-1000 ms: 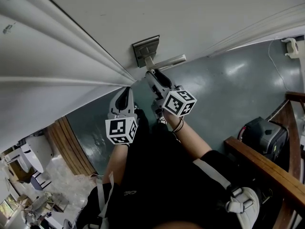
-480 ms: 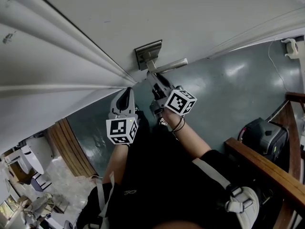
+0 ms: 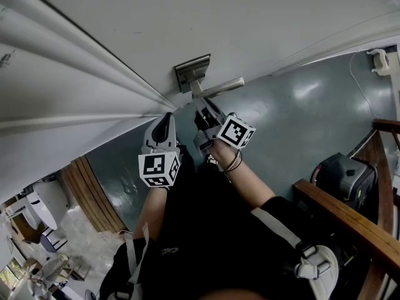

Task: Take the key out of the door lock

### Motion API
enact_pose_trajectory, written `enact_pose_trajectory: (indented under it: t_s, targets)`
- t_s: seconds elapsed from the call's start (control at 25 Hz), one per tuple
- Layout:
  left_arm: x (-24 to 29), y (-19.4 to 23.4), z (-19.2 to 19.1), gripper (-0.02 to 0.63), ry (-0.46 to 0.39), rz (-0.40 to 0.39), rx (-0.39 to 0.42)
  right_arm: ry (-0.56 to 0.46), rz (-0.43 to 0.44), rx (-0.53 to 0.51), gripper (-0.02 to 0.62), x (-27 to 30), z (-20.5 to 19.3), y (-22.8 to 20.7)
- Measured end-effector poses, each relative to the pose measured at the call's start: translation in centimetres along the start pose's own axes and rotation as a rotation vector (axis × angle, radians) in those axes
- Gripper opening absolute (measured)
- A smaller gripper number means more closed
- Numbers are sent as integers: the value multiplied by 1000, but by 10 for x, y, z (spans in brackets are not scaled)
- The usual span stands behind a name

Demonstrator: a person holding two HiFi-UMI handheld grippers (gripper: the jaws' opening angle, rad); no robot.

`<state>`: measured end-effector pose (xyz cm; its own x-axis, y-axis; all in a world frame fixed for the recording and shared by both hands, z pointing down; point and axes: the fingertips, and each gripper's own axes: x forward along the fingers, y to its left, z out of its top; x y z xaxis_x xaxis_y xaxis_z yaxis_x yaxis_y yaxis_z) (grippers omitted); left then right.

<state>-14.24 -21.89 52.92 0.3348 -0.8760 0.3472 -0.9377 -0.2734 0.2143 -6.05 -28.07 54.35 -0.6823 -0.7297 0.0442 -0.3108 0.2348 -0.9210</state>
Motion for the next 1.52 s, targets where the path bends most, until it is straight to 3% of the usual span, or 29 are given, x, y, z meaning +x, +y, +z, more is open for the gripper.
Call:
enact_pose_trajectory:
  t_s: [0.44,1.52]
  targets:
    - [-2,-2,-1,23,0,-2,-2,-19,35,42,44,0,3,4]
    - [-10,-6,-11,23,8,-7,-1,-19,26,54,38,-5,0,0]
